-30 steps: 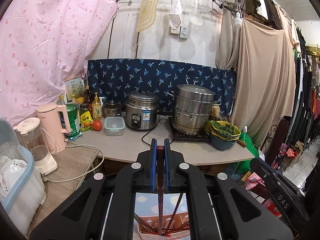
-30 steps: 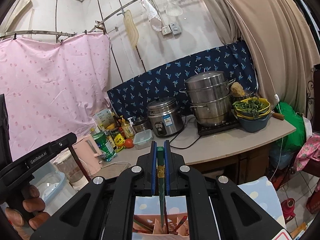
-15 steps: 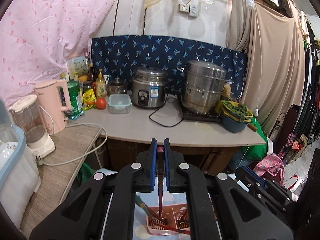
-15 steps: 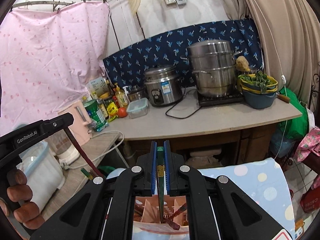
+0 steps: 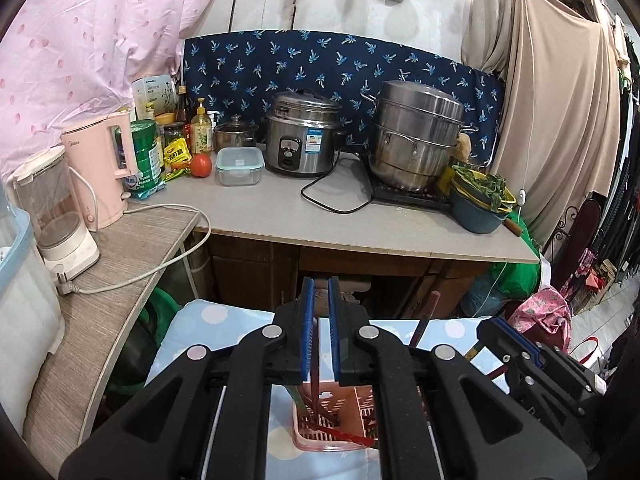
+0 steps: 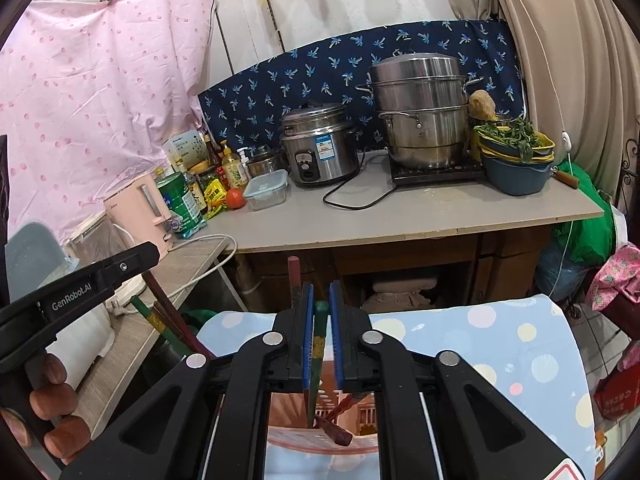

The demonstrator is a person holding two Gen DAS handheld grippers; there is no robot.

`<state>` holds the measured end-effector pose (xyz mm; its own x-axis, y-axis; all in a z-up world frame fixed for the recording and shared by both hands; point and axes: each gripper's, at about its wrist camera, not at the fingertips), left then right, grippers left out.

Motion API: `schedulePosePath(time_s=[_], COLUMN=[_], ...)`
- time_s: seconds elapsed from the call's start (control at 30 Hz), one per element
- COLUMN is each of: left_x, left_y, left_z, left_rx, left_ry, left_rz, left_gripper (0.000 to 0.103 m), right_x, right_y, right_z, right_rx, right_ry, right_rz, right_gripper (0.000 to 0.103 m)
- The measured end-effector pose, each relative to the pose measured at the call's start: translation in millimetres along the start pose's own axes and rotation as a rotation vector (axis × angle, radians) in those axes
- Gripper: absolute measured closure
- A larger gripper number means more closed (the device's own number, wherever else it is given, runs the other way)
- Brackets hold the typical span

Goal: Organize utensils

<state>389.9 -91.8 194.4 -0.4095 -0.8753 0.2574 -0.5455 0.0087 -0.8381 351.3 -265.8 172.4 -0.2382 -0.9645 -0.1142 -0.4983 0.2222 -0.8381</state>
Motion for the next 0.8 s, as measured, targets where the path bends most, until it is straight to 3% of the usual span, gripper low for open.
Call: schedulePosePath(time_s=[0.23, 0.57, 0.8], left_x=[1.1, 12.5, 23.4], left_y=[6.1, 24.0, 44.3], left_z=[-5.9, -33.0, -61.9], left_rx=[0.002, 0.005, 0.010], left_ry=[-0.004, -0.021, -0.033], left_rz=[-0.002, 0.029, 0.058], left_gripper=[0.074, 0.063, 0.056], right_x=[5.6, 3.3, -0.5], right_y=[0.8, 17.5, 41.5], right_z=[-13.8, -54.3, -87.0], right_rx=[0.016, 0.035, 0.039], right_ry=[-0.003, -0.015, -0.015], right_rz=[0.008, -0.021, -0.058], right_gripper=[0.090, 0.079, 0.078])
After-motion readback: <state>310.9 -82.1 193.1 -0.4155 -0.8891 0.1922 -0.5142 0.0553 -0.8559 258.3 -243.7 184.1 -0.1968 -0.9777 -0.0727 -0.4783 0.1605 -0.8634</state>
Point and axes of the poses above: each gripper's, at about its wrist camera, not at the fingertips, and z roughly the way its jaws point, x to its right, y to its underside, and after that the axes turned 14 degrees about y, right-handed
